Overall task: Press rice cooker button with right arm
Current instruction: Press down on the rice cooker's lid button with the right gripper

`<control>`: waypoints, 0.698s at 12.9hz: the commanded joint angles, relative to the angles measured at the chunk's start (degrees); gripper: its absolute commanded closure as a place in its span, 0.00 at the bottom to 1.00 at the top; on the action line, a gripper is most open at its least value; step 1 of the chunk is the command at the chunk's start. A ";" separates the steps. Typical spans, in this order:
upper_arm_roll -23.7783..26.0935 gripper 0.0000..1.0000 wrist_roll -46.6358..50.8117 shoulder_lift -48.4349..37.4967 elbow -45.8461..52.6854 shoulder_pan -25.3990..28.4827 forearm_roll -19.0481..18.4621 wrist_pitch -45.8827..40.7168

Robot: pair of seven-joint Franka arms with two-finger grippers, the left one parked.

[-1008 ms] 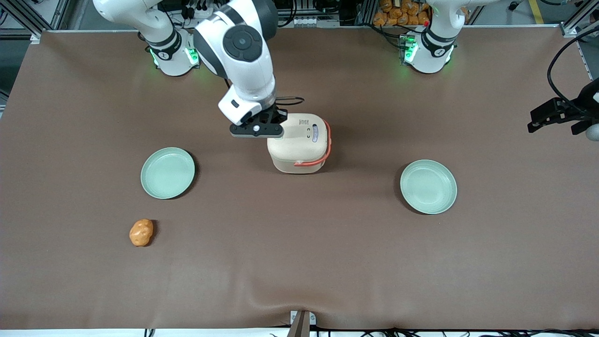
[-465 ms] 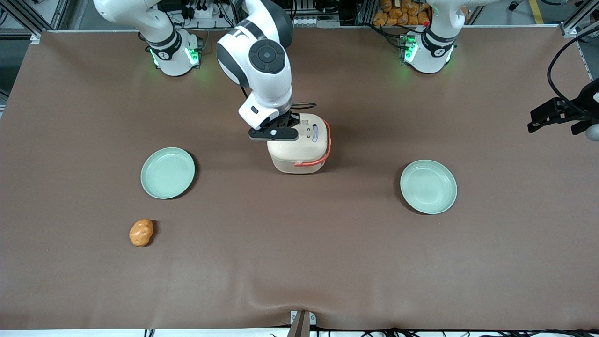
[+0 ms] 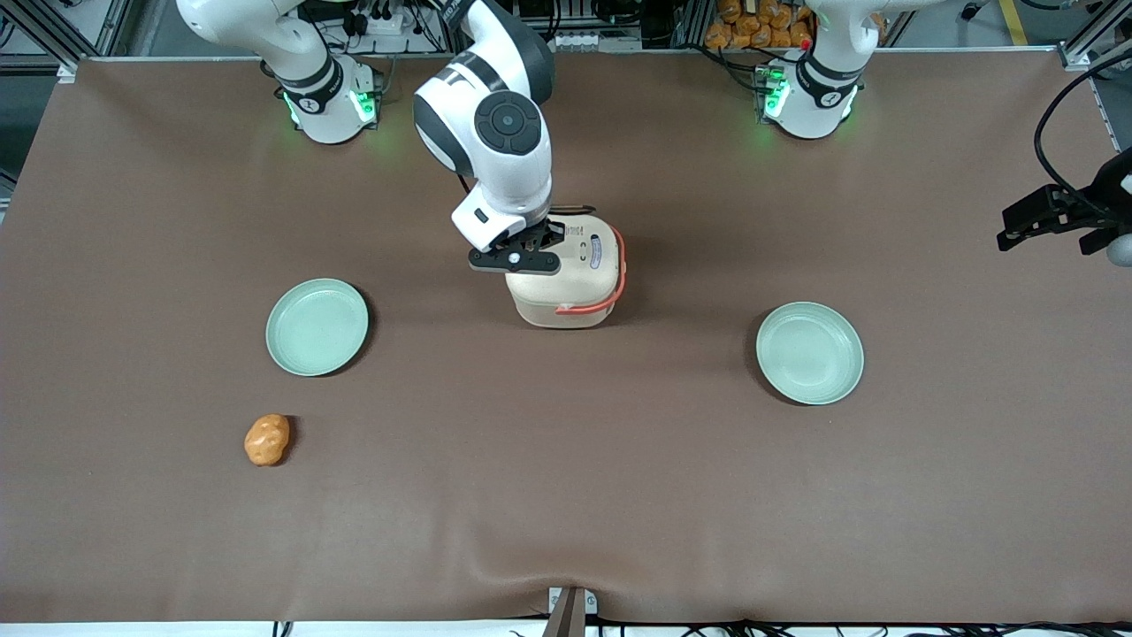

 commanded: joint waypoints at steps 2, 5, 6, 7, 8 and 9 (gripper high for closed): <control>-0.47 1.00 1.37 0.40 -0.19 0.66 -0.26 0.59; -0.47 1.00 1.37 0.93 -0.28 0.58 -0.26 0.59; -0.47 1.00 1.37 0.93 -0.28 0.66 -0.26 0.59; -0.47 1.00 1.37 1.01 -0.28 0.66 -0.26 0.59; -0.47 1.00 1.46 1.10 -0.63 0.66 -0.26 0.77; -0.47 1.00 1.46 1.19 -1.59 0.66 -0.26 1.72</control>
